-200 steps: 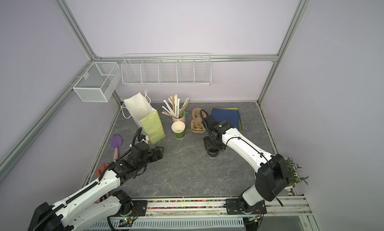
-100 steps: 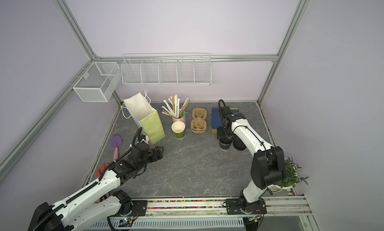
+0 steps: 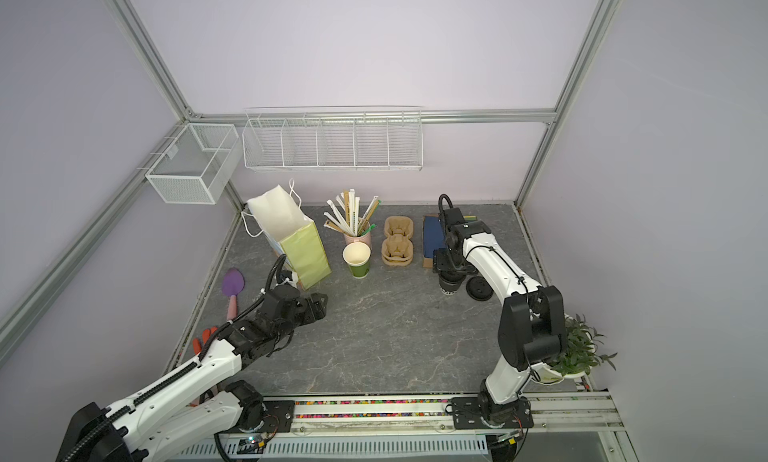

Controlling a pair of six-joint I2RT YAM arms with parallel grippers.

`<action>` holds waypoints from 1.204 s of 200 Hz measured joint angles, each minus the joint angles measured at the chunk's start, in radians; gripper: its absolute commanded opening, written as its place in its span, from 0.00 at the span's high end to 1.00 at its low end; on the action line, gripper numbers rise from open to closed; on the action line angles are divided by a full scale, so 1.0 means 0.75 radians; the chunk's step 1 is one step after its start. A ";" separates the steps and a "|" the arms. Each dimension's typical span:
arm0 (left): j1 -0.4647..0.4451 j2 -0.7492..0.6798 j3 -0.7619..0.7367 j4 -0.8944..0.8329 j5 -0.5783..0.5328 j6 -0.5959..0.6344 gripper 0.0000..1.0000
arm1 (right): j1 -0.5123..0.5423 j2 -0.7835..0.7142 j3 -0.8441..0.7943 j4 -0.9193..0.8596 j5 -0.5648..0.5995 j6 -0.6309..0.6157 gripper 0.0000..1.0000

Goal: Pack the takeout coffee

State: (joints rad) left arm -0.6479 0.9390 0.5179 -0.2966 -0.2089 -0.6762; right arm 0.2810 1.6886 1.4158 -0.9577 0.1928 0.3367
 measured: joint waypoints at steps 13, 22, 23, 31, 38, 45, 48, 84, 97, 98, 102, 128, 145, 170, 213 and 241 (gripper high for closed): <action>0.000 0.005 0.000 0.000 0.000 0.000 0.13 | -0.002 0.000 0.008 -0.010 -0.001 -0.001 0.11; 0.000 0.007 0.000 -0.001 0.000 0.000 0.13 | -0.004 0.000 0.024 -0.022 0.001 -0.002 0.09; 0.000 0.007 0.000 -0.001 0.000 0.000 0.13 | -0.005 0.000 0.027 -0.023 0.001 -0.002 0.09; 0.000 0.007 0.000 0.000 0.000 0.000 0.13 | -0.007 0.000 0.050 -0.029 0.001 -0.002 0.07; 0.000 0.007 0.000 0.000 0.000 0.000 0.13 | -0.008 0.000 0.073 -0.033 0.002 -0.002 0.07; 0.000 0.006 0.000 -0.001 -0.001 0.001 0.13 | -0.008 -0.002 0.099 -0.035 0.002 -0.002 0.07; 0.000 0.007 0.000 -0.001 -0.001 0.001 0.13 | -0.008 -0.003 0.109 -0.036 0.002 -0.002 0.07; 0.000 0.005 0.000 0.000 -0.017 0.011 0.12 | 0.001 -0.040 0.246 -0.048 -0.018 -0.002 0.09; 0.000 0.002 0.000 0.002 -0.030 0.021 0.12 | 0.028 -0.046 0.289 -0.047 -0.043 0.001 0.09; 0.000 0.001 0.000 0.002 -0.031 0.021 0.12 | 0.031 -0.046 0.291 -0.047 -0.045 0.001 0.09; 0.000 -0.001 0.000 0.004 -0.035 0.024 0.12 | 0.048 -0.046 0.302 -0.044 -0.050 0.003 0.10; 0.000 -0.021 -0.017 0.040 -0.062 0.037 0.12 | 0.164 0.005 0.379 -0.037 -0.117 0.020 0.13; 0.000 -0.047 -0.056 0.070 -0.075 0.045 0.12 | 0.224 0.125 0.490 -0.032 -0.148 0.040 0.15; 0.000 -0.106 -0.129 0.102 -0.082 0.051 0.12 | 0.261 0.328 0.607 -0.007 -0.179 0.063 0.20; 0.000 -0.262 -0.204 0.136 -0.109 0.055 0.11 | 0.264 0.676 0.872 0.002 -0.211 0.080 0.27; 0.000 -0.349 -0.225 0.150 -0.128 0.055 0.12 | 0.264 0.836 1.059 -0.031 -0.175 0.068 0.30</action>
State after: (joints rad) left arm -0.6479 0.6773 0.3489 -0.1841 -0.3050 -0.6346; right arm 0.4793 2.3154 2.2105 -0.9806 0.0612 0.3878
